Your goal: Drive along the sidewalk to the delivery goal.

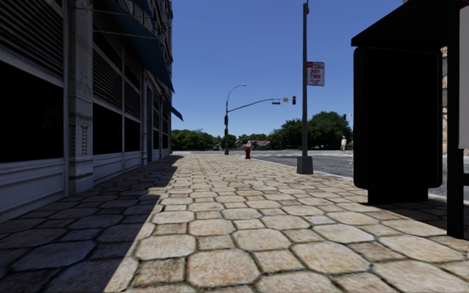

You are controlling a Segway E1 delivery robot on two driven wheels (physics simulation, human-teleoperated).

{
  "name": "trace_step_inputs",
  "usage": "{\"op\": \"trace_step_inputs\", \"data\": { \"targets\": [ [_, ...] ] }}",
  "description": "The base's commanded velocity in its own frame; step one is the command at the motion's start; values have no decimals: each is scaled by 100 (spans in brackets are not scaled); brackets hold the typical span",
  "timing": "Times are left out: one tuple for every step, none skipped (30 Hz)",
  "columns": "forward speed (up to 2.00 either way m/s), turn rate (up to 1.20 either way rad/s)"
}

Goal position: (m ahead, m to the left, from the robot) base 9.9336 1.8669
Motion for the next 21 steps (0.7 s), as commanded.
{"op": "trace_step_inputs", "data": {
  "targets": [
    [200,28],
    [200,29],
    [200,29],
    [200,30],
    [200,31],
    [200,31],
    [200,31],
    [200,31],
    [200,31],
    [200,31],
    [200,31],
    [200,33],
    [200,35],
    [200,35],
    [200,36],
    [200,36],
    [200,36],
    [200,36],
    [200,36],
    [200,36],
    [200,37]
  ]
}}
